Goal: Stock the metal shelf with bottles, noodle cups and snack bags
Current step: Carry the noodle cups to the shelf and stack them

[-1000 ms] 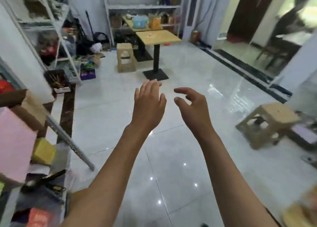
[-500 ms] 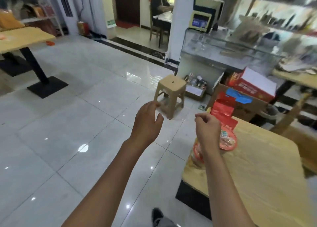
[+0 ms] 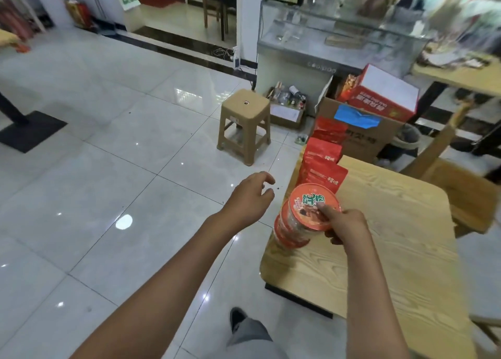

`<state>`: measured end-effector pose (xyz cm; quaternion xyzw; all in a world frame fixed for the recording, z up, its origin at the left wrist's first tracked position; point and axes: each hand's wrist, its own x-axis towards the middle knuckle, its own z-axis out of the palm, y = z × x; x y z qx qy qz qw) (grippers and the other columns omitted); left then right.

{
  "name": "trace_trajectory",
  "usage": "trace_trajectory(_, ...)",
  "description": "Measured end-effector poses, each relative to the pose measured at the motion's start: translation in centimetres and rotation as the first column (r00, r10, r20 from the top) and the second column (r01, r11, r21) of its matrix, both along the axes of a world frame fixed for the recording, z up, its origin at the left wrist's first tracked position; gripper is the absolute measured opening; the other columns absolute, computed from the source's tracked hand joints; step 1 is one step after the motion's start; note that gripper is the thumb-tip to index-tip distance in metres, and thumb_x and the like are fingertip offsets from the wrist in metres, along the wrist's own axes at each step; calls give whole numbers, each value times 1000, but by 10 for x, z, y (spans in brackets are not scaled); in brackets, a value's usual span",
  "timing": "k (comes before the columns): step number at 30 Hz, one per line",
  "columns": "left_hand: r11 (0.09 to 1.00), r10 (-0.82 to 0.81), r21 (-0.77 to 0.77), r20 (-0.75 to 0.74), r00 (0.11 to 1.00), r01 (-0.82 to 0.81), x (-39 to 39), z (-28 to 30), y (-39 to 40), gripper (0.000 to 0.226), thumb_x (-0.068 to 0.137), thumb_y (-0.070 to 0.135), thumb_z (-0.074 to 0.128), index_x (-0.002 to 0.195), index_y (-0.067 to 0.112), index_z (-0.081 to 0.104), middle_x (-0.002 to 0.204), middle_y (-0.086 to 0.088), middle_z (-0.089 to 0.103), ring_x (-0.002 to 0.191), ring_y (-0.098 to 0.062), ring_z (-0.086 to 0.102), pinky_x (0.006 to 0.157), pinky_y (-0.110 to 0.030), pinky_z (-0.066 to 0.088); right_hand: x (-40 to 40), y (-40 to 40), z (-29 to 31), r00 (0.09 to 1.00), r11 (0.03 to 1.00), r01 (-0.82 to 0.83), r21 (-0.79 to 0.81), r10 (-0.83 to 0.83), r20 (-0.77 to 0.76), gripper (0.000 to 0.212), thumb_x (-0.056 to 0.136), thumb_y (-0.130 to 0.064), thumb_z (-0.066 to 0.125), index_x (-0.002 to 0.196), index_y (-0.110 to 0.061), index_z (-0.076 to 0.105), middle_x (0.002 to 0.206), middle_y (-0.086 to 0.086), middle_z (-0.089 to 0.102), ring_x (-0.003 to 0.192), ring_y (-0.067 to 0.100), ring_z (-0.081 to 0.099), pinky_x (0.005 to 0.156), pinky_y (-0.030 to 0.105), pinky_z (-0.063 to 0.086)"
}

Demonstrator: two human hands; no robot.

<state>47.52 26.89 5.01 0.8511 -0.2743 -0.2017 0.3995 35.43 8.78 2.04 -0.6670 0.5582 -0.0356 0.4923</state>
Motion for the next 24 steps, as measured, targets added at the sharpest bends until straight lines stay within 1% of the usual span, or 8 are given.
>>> trace_trajectory(2, 999, -48, -4, -81, 996, 48, 2, 0, -7, 25, 98, 20, 50, 123, 20, 57, 129, 3, 57, 106, -12, 56, 84, -27, 45, -3, -1, -2, 999, 1000, 9, -9, -8, 53, 36, 85, -31, 74, 79, 3, 65, 50, 14, 57, 38, 23, 48, 41, 25, 39)
trace_trajectory(5, 997, -78, -26, -125, 989, 75, 8, 0, -9, 29, 98, 17, 51, 127, 24, 55, 133, 2, 57, 103, -14, 57, 81, -26, 44, 0, 0, 5, 986, 999, 45, -5, -44, 159, 35, 84, -23, 76, 68, 5, 61, 45, 15, 55, 35, 21, 42, 44, 26, 37)
trace_trajectory(9, 984, -160, -96, -76, 984, 152, 17, 11, 8, 67, 95, 9, 57, 147, 41, 31, 152, 5, 35, 127, -14, 48, 99, -31, 47, 15, 0, 43, 949, 998, 20, 58, -37, 314, 35, 82, -21, 77, 62, 2, 60, 49, 18, 55, 34, 17, 35, 38, 23, 30)
trace_trajectory(11, 972, -173, -176, -98, 980, 154, 25, 25, 22, 74, 93, 10, 62, 148, 46, 26, 155, 8, 30, 133, -12, 43, 106, -33, 44, 30, 6, 67, 918, 991, -27, 129, -26, 396, 29, 84, -18, 74, 64, -2, 60, 47, 11, 49, 34, 13, 31, 34, 20, 23)
trace_trajectory(13, 960, -151, -258, -144, 978, 111, 37, 43, 41, 72, 92, 14, 66, 144, 50, 32, 151, 15, 35, 133, -11, 42, 106, -37, 44, 52, 21, 89, 896, 973, -134, 190, 37, 443, 18, 88, -15, 70, 75, -4, 65, 49, 8, 51, 34, 10, 31, 33, 18, 21)
trace_trajectory(15, 944, -105, -327, -171, 980, 44, 50, 60, 64, 66, 90, 17, 69, 138, 50, 40, 140, 25, 42, 129, -9, 47, 102, -39, 49, 80, 41, 102, 875, 944, -247, 218, 121, 469, 16, 90, -14, 68, 76, -5, 66, 49, 6, 51, 33, 8, 31, 33, 16, 20)
trace_trajectory(21, 867, 153, -451, -168, 974, -213, 69, 102, 169, 51, 87, 33, 68, 134, 44, 51, 134, 20, 55, 119, -1, 56, 96, -27, 50, 164, 133, 128, 772, 764, -556, 329, 326, 546, 22, 90, -15, 65, 70, -10, 56, 50, 3, 41, 32, 6, 26, 29, 15, 19)
trace_trajectory(24, 798, 317, -482, -174, 932, -362, 62, 115, 246, 41, 84, 36, 66, 125, 40, 61, 127, 19, 61, 117, 0, 58, 95, -24, 51, 198, 202, 140, 665, 595, -729, 337, 502, 553, 21, 91, -17, 62, 72, -9, 61, 48, 0, 36, 32, 4, 24, 28, 14, 17)
